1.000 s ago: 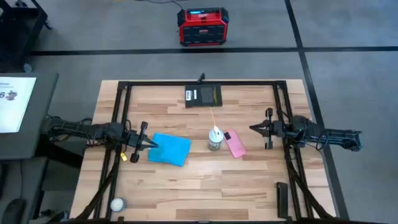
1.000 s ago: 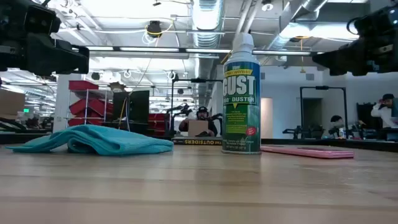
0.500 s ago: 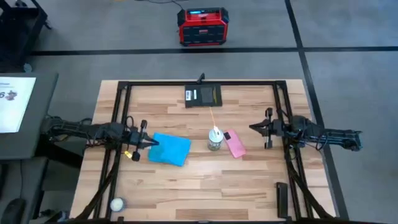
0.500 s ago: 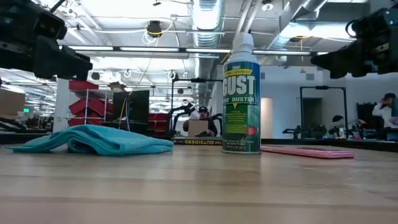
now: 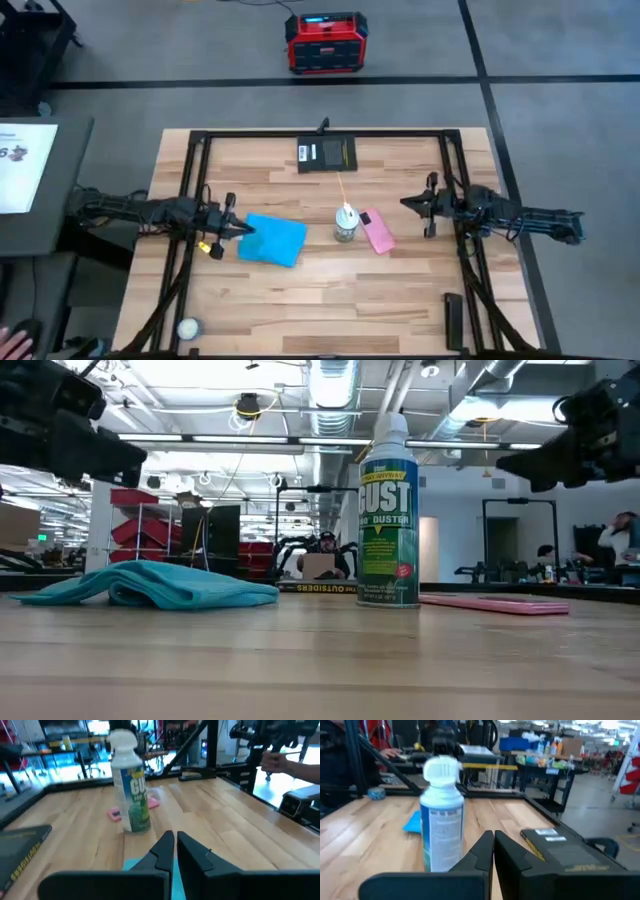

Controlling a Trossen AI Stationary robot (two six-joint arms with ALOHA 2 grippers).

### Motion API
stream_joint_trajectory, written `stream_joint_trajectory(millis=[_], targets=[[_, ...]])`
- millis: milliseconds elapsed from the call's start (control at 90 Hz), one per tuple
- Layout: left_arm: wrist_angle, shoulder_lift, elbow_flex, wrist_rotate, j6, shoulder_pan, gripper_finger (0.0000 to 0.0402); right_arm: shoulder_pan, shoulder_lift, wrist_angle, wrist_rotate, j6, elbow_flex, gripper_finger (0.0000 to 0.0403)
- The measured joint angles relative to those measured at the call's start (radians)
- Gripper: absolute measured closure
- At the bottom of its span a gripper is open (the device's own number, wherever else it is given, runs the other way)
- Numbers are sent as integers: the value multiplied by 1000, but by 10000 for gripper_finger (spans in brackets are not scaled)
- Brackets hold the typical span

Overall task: Apply microfiber cloth
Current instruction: Return to Home Position

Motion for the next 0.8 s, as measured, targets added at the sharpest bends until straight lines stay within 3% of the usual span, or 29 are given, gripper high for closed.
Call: stream_joint_trajectory(millis=[278,800], targets=[[1,-15,0,5,12,0,402,-11,74,-1,-5,6,0,403],[1,-15,0,10,12,0,402,-11,80,0,-6,6,0,403]])
